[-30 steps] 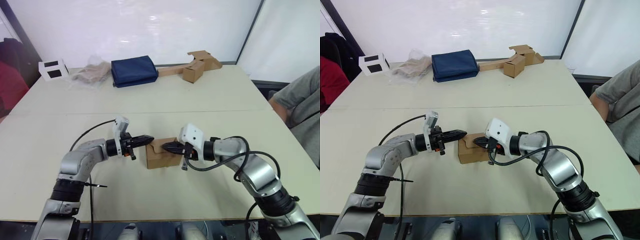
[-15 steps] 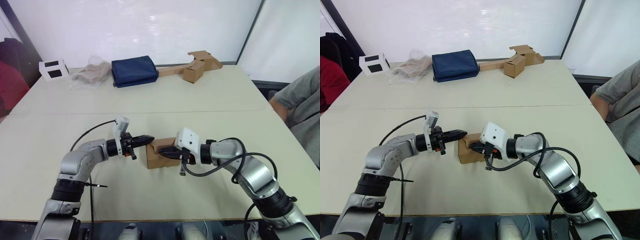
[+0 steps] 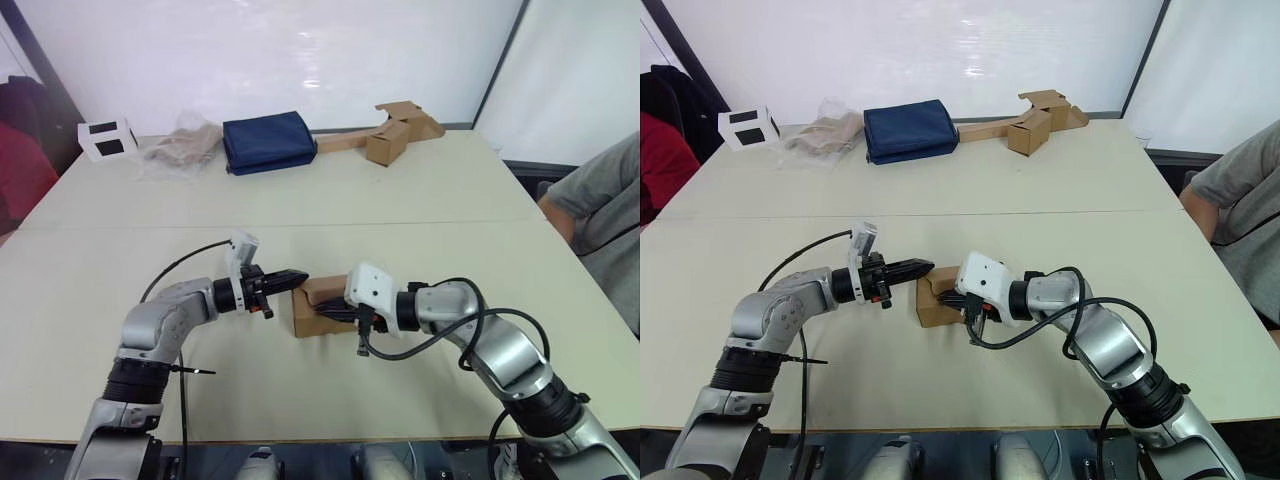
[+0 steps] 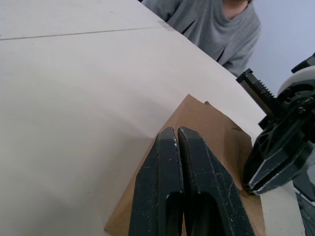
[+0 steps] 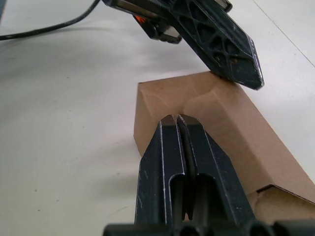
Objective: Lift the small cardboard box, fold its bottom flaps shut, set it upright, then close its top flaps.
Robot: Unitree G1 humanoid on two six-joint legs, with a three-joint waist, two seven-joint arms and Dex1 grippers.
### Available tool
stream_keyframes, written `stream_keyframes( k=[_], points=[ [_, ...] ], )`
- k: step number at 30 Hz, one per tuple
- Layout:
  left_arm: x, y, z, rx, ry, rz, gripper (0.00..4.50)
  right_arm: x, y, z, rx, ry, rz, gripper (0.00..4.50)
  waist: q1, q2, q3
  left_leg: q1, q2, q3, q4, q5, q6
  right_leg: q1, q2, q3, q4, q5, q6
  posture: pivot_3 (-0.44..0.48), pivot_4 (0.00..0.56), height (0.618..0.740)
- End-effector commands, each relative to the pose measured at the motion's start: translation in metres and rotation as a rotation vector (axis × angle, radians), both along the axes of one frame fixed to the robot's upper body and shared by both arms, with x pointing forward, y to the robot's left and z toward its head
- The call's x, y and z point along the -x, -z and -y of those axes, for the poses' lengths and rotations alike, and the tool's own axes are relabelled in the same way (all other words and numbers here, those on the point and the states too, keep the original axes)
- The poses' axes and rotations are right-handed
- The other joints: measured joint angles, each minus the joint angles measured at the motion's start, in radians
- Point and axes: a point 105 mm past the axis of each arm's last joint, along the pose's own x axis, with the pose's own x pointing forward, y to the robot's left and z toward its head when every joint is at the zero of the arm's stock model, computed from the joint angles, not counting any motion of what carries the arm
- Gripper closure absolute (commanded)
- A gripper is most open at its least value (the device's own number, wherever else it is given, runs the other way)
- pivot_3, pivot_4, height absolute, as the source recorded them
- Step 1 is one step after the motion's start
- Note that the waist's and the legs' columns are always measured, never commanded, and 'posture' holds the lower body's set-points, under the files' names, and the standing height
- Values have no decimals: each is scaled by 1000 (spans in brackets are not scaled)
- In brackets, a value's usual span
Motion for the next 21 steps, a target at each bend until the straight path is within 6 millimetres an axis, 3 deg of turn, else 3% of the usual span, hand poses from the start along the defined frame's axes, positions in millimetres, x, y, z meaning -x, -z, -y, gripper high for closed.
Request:
stream_keyframes(
  k=[1, 21],
  points=[
    [3, -4, 0, 8, 5, 13, 4417, -6, 2, 2, 33, 25, 33, 4500, 0, 0, 0, 0, 0, 0, 0, 0, 0, 0, 0, 0, 0, 0, 0, 0, 150, 740],
    [6, -4, 4, -23, 29, 36, 4417, -17, -3, -2, 16, 60, 80, 4500, 0, 0, 0, 0, 0, 0, 0, 0, 0, 0, 0, 0, 0, 0, 0, 0, 150, 740]
  ],
)
